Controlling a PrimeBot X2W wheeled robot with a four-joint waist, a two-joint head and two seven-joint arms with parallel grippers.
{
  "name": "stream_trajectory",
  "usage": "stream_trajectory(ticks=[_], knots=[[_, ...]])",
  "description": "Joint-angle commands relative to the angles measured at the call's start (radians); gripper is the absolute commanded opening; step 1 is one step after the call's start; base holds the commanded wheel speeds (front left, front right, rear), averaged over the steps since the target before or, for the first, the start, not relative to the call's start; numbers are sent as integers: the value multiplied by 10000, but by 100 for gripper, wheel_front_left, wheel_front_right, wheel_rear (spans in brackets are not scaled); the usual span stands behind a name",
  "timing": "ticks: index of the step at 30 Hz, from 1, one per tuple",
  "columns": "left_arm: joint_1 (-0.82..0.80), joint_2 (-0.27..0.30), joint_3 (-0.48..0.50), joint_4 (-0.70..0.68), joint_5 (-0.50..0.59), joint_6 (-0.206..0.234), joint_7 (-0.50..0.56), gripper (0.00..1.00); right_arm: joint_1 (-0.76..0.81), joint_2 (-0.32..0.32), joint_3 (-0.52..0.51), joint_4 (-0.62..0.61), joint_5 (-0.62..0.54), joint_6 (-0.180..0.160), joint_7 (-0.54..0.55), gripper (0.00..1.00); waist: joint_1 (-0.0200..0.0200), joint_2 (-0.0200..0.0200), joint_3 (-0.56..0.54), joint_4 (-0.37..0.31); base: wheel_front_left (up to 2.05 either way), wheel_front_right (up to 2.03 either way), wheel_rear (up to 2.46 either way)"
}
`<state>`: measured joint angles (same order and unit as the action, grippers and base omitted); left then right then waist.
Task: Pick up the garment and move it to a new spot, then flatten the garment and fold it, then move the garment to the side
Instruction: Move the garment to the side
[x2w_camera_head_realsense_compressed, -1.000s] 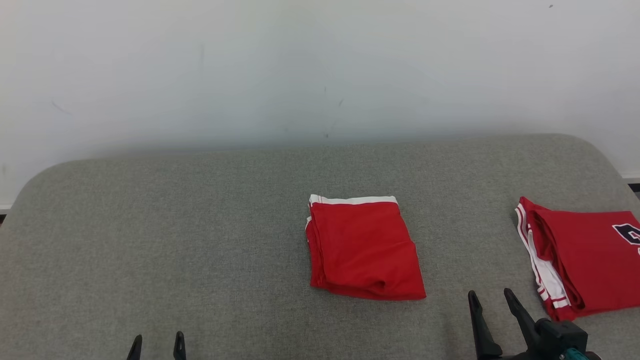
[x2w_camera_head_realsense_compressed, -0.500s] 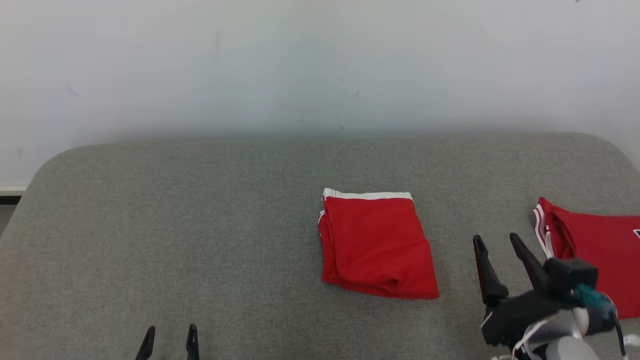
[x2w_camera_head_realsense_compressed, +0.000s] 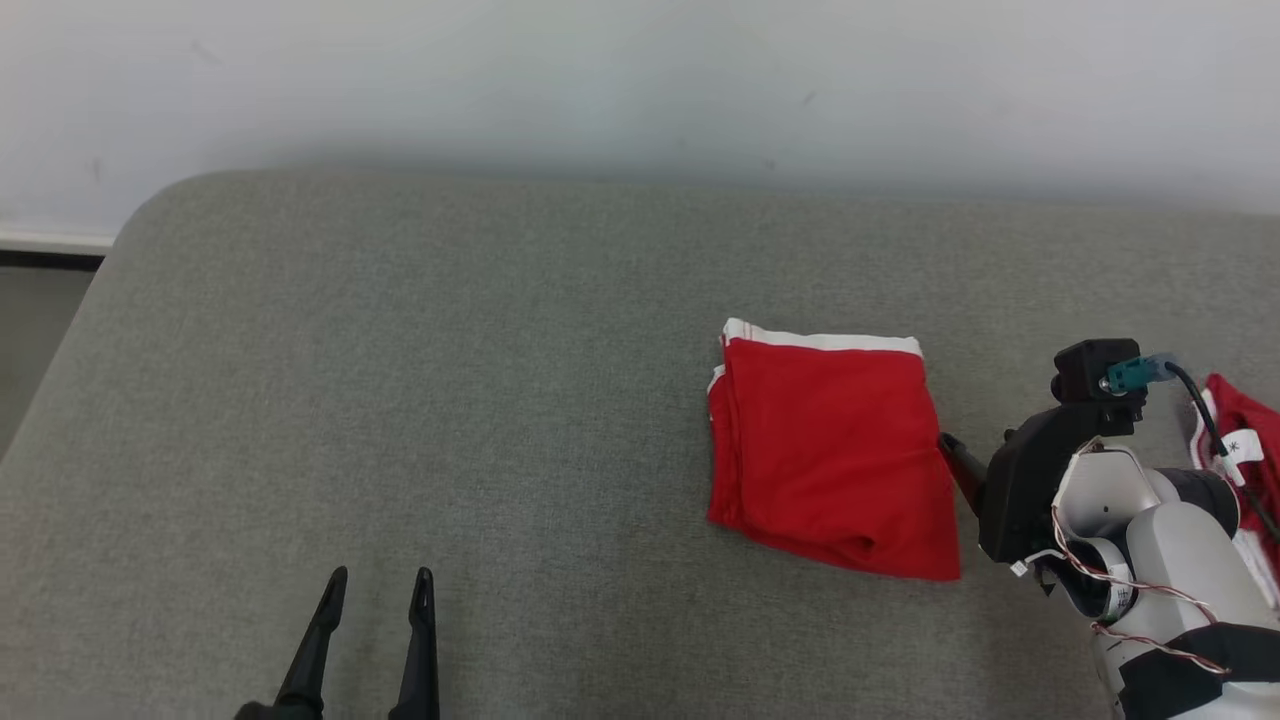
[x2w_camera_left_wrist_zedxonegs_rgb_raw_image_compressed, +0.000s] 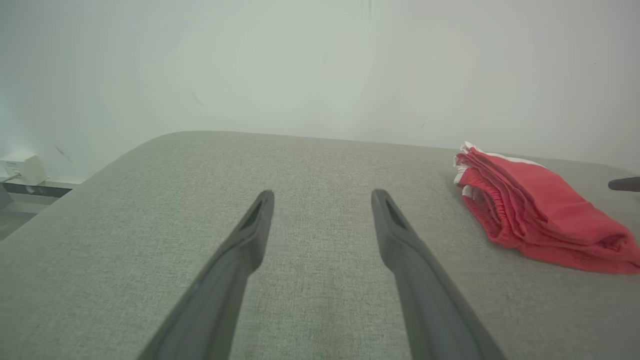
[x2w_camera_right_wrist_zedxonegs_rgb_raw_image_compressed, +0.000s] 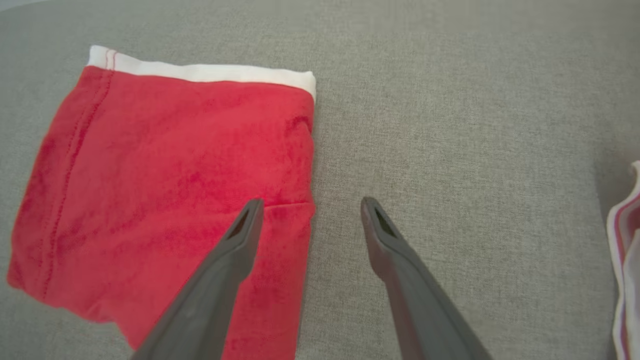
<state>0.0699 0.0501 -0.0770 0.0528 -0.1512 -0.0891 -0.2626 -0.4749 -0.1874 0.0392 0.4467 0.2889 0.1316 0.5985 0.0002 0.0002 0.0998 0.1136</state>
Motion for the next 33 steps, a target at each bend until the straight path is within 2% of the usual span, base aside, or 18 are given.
stream_trajectory(ticks=[1, 5, 14, 18, 19, 20, 21, 26, 33], knots=[[-169, 2, -16, -42, -9, -32, -26, 100, -100, -35, -49, 73, -38, -25, 93, 100, -2, -2, 571, 558, 0, 0, 0], [-358, 2, -76, -97, -32, -59, -26, 100, -336, 241, -480, 514, -319, -25, 794, 100, -2, -2, 839, 806, 0, 0, 0], [-682, 1, -290, -178, -105, -65, -25, 100, -520, 812, -1393, 1345, -1106, -25, 1127, 100, -2, -2, 1309, 1088, 0, 0, 0], [-735, 2, -348, -121, -114, -81, -25, 100, -382, 1028, -1151, 1772, -1444, -13, 1833, 100, -2, -2, 1373, 1065, 0, 0, 0], [-723, 4, -338, -125, -126, -68, -25, 100, -360, 1073, -1011, 1788, -1395, 7, 1959, 45, -2, -2, 1375, 1030, 0, 0, 0], [-711, 4, -325, -135, -143, -54, -25, 100, -380, 1088, -847, 1737, -1323, 10, 2037, 26, -2, -2, 1380, 986, 0, 0, 0], [-709, 1, -319, -141, -160, -50, -25, 100, -408, 1012, -644, 1648, -1316, 12, 2074, 0, -2, -2, 1383, 941, 0, 0, 0], [-775, -1, -295, -249, -136, 6, -25, 100, -757, 167, 483, 905, -1173, -8, 2161, 0, -2, -2, 1388, 551, 0, 0, 0], [-990, 2, -94, -486, -185, 182, -25, 100, -1427, -1285, 2165, -979, -519, -26, 2671, 0, -2, -2, 1568, -436, 0, 0, 0]])
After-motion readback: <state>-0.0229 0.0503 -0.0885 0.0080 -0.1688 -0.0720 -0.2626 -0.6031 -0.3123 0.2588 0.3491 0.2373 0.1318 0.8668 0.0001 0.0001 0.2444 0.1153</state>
